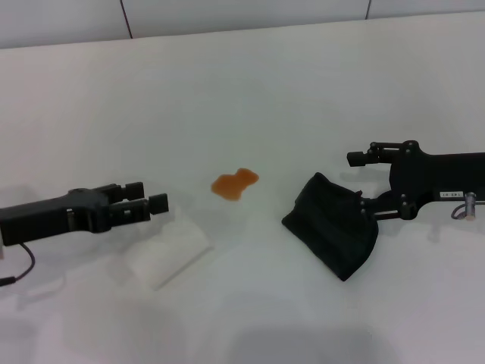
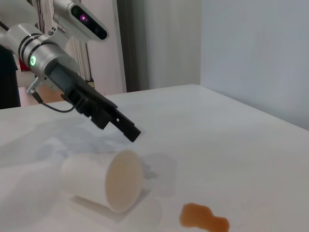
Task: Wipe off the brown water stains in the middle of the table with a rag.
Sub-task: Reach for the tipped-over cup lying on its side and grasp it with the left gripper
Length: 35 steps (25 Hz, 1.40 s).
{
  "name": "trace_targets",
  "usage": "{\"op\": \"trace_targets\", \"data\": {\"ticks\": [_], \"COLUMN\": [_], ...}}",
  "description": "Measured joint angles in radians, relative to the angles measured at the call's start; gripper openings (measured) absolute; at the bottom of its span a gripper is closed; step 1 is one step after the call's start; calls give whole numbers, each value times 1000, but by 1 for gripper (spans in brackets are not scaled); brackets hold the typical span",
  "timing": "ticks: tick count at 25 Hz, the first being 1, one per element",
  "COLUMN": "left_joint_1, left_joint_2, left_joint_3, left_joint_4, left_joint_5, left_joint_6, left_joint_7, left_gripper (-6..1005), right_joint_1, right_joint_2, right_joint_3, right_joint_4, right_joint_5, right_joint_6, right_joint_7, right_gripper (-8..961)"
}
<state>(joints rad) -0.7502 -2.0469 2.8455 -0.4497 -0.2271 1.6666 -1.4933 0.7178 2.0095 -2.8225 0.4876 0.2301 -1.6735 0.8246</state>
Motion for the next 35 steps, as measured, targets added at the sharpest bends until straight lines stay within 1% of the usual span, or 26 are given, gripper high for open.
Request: {"op": "trace_targets", "data": {"ticks": [2, 4, 6, 9, 12, 17, 20, 23, 26, 29, 31, 32, 33, 35], "left_joint_1": [-7, -18, -35, -67, -107, -202, -272, -349, -419, -485, -512, -512, -533, -556], "left_joint_2": [4, 5, 0, -5, 1, 18, 23, 23, 14, -9, -20, -20, -26, -28], "left_joint_3": [0, 0, 0, 0, 1, 1, 1, 2, 2, 2, 2, 2, 2, 2], "left_joint_4": [-16, -57, -111, -195, -238, -273, -283, -288, -281, -265, -260, -260, -259, -259], "left_joint_5": [-3, -4, -1, 11, 36, 126, 196, 307, 448, 578, 630, 630, 658, 671], "left_joint_6": [2, 6, 16, 45, 62, 63, 64, 55, 29, 1, -6, -6, -8, 8], "left_joint_7": [-34, -79, -121, -170, -199, -227, -236, -234, -212, -178, -166, -166, -164, -171], "left_gripper": [861, 861, 861, 861, 862, 862, 862, 862, 861, 859, 858, 852, 847, 836], "right_joint_1": [0, 0, 0, 1, 2, 6, 7, 6, 9, 7, 4, 4, 3, 1], "right_joint_2": [0, 0, -1, -2, -2, -2, -2, -1, 0, 0, 0, 0, 0, 0], "right_joint_3": [0, 0, 0, 0, 0, 0, 0, 0, 0, 0, 0, 0, 0, 1], "right_joint_4": [2, 3, 3, 3, 3, -2, -2, -3, -5, -5, -6, -6, -6, -6], "right_joint_5": [0, 0, 0, 0, 0, 0, 0, 0, 0, 8, 10, 10, 11, 12], "right_joint_6": [0, 0, 1, 1, 2, 3, 3, 3, 3, 3, 3, 3, 3, 3], "right_joint_7": [0, 0, 0, 0, -1, -2, -3, -3, -3, -4, -4, -4, -4, -4], "right_gripper": [782, 782, 782, 782, 782, 783, 783, 783, 782, 782, 782, 782, 782, 783]}}
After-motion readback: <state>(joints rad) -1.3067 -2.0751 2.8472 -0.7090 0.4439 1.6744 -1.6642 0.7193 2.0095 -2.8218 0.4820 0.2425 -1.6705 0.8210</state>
